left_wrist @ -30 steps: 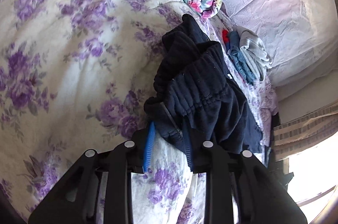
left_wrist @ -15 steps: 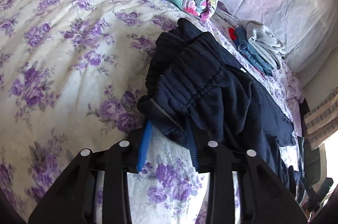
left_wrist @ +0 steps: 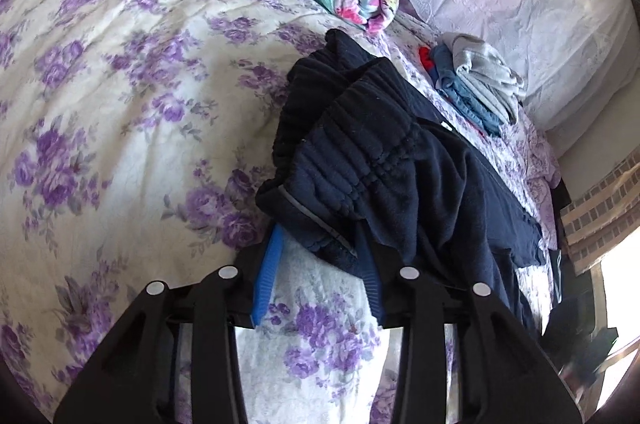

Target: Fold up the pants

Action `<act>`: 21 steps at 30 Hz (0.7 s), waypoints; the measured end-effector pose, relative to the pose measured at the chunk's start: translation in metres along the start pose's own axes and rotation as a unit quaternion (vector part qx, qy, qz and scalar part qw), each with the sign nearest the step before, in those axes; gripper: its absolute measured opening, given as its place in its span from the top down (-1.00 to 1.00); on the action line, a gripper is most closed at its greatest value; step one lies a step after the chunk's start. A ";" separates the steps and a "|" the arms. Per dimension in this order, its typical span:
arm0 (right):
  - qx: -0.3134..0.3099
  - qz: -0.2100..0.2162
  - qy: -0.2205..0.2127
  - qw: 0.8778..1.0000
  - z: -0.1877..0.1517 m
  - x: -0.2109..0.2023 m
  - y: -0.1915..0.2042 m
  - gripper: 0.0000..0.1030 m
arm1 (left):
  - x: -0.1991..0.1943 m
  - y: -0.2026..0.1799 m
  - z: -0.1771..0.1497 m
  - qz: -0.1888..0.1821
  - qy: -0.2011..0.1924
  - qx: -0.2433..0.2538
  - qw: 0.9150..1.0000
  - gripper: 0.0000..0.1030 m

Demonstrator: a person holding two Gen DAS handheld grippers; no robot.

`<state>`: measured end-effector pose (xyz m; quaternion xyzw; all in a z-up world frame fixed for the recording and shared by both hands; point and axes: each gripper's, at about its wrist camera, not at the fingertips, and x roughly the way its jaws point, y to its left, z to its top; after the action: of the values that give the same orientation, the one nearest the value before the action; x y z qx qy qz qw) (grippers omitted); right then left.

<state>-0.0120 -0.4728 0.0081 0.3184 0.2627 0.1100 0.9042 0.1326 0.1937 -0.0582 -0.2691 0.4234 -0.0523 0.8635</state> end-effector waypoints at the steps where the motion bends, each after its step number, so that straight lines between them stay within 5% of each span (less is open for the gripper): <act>1: 0.024 0.009 -0.010 1.000 0.018 0.004 -0.007 0.86 | 0.001 -0.002 0.002 0.004 0.001 0.003 1.000 0.26; 5: 0.107 -0.045 -0.012 0.993 0.090 0.071 -0.056 0.77 | 0.006 0.002 0.006 -0.028 0.010 -0.029 0.999 -0.04; 8: 0.151 -0.136 0.011 0.979 0.111 0.108 -0.094 -0.11 | 0.005 0.004 0.004 -0.032 0.008 -0.043 0.999 -0.05; 15: 0.153 -0.076 -0.012 0.985 0.064 0.045 -0.114 -0.13 | -0.003 -0.003 -0.008 -0.022 0.011 -0.022 0.999 -0.12; 21: 0.163 -0.056 0.049 0.984 0.020 0.055 -0.125 -0.11 | -0.003 -0.013 -0.019 -0.024 -0.012 -0.021 0.999 -0.40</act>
<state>0.0485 -0.5597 -0.0806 0.4409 0.3388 0.0307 0.8306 0.1184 0.1752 -0.0590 -0.2978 0.4072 -0.0604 0.8613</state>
